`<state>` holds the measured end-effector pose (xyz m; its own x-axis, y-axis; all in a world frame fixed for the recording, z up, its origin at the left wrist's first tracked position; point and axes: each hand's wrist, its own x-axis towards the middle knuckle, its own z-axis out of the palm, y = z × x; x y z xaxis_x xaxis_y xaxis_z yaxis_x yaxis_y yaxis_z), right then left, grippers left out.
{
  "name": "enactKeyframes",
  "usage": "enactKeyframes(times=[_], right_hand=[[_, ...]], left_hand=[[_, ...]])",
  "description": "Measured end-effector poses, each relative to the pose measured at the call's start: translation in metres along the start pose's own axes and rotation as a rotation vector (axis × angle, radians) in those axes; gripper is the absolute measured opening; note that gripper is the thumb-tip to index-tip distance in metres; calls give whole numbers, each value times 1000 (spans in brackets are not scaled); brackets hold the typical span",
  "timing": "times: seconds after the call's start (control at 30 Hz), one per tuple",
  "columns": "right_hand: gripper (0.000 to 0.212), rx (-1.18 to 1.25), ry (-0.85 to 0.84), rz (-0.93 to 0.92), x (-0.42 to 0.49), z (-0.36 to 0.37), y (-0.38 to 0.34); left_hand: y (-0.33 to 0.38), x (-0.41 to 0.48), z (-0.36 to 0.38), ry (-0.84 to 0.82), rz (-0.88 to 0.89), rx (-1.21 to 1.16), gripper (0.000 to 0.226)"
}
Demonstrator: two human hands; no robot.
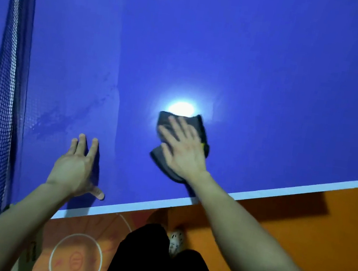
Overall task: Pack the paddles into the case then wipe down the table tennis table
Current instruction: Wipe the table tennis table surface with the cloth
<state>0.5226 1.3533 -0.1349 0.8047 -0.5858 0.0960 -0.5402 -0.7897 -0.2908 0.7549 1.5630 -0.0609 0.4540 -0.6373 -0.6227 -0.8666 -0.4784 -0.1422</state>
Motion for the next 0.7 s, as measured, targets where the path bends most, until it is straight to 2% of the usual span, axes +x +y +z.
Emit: enactKeyframes(times=[0.07, 0.13, 0.17, 0.23, 0.3, 0.4, 0.47, 0.53, 0.6, 0.7], right_hand=[[54, -69, 99, 287, -5, -27, 88], [56, -128, 129, 547, -10, -48, 146], [58, -144, 133, 659, -7, -50, 153], [61, -160, 151, 796, 12, -41, 121], [67, -124, 99, 690, 38, -23, 49], [68, 13, -78, 222, 67, 11, -76], [64, 75, -179, -25, 74, 23, -118], [59, 104, -174, -164, 80, 28, -103], [54, 116, -81, -162, 83, 19, -45], [54, 14, 77, 176, 85, -17, 85]], left_hand=[[-5, 4, -14, 40, 9, -28, 166], [-16, 14, -24, 93, 35, -21, 130], [-22, 20, -29, 105, 43, -10, 116], [-27, 34, -43, 85, 40, -4, 97], [-28, 48, -58, 51, 29, -23, 82], [-23, 74, -82, 78, -15, -20, 69], [-20, 93, -93, 114, -47, -12, 69], [-23, 115, -100, 126, -62, -19, 76], [-20, 131, -116, 127, -44, -37, 84], [-10, 144, -142, 161, -45, -125, 79]])
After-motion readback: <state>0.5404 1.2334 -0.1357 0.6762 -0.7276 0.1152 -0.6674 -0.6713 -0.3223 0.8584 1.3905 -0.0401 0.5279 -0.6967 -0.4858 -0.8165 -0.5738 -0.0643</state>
